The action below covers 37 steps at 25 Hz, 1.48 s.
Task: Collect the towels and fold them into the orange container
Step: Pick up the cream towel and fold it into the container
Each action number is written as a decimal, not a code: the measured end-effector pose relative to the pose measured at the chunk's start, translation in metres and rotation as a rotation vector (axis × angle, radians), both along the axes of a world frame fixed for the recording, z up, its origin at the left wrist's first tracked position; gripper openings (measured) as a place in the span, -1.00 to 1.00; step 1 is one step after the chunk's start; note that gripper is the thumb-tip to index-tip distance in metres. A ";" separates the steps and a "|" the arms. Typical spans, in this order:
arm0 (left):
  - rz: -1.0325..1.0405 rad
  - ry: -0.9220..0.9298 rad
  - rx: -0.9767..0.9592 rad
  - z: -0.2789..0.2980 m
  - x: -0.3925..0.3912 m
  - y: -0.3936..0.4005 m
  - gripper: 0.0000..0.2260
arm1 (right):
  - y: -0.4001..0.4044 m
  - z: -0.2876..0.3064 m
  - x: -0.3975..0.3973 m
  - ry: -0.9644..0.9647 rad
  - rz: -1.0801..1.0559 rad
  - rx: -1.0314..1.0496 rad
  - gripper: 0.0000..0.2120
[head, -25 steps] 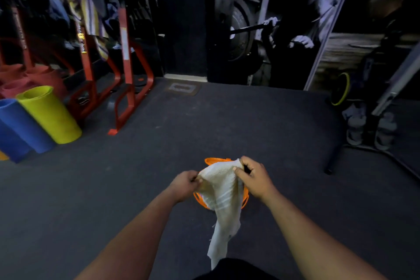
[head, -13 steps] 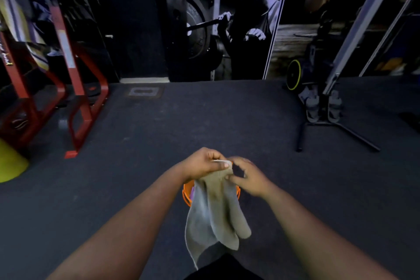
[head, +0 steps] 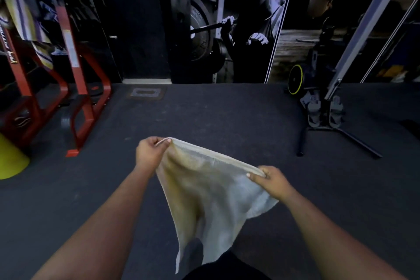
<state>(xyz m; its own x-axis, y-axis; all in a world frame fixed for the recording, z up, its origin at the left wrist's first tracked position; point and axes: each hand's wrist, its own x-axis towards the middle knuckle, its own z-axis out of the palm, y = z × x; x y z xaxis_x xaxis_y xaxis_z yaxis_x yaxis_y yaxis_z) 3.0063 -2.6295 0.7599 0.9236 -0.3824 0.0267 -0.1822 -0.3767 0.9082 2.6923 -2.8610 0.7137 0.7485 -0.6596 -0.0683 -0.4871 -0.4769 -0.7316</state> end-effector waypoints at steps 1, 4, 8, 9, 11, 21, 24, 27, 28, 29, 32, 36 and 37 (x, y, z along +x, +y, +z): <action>0.036 -0.007 0.019 -0.007 -0.002 0.003 -0.84 | -0.003 0.002 -0.001 0.080 -0.003 -0.065 -0.57; 0.153 -0.003 0.039 -0.015 -0.003 0.011 -0.82 | -0.018 0.005 -0.009 0.315 -0.090 -0.224 -0.66; 0.156 0.069 0.040 -0.028 -0.016 0.005 -0.84 | -0.026 0.003 -0.011 0.202 -0.192 -0.118 -0.77; 0.155 0.114 0.001 -0.033 -0.021 0.000 -0.83 | -0.024 0.003 -0.007 0.120 -0.185 -0.044 -0.84; 0.119 0.224 -0.096 -0.042 -0.031 -0.013 -0.83 | -0.013 0.010 0.000 -0.085 -0.114 0.195 -0.79; -0.492 0.397 -0.306 -0.026 -0.114 -0.036 -0.81 | 0.040 0.046 0.035 -0.309 0.141 0.726 -0.81; -0.424 0.415 -0.344 -0.022 -0.127 -0.040 -0.83 | 0.046 0.043 0.046 -0.241 0.202 0.472 -0.77; -0.430 0.483 -0.388 -0.024 -0.133 -0.041 -0.81 | 0.048 0.036 0.057 -0.271 0.130 0.182 -0.85; -0.437 0.500 -0.398 -0.023 -0.135 -0.041 -0.81 | 0.048 0.035 0.061 -0.257 0.109 0.136 -0.89; -0.447 0.503 -0.404 -0.024 -0.136 -0.041 -0.81 | 0.048 0.034 0.063 -0.231 0.091 0.087 -0.92; -0.518 0.499 -0.415 -0.025 -0.135 -0.041 -0.74 | 0.046 0.034 0.067 -0.149 0.049 -0.096 -0.88; -0.538 0.426 -0.342 -0.032 -0.125 -0.044 -0.65 | 0.043 0.034 0.074 -0.052 0.061 -0.178 -0.78; -0.538 0.361 -0.306 -0.033 -0.120 -0.044 -0.67 | 0.042 0.035 0.075 -0.028 0.064 -0.205 -0.74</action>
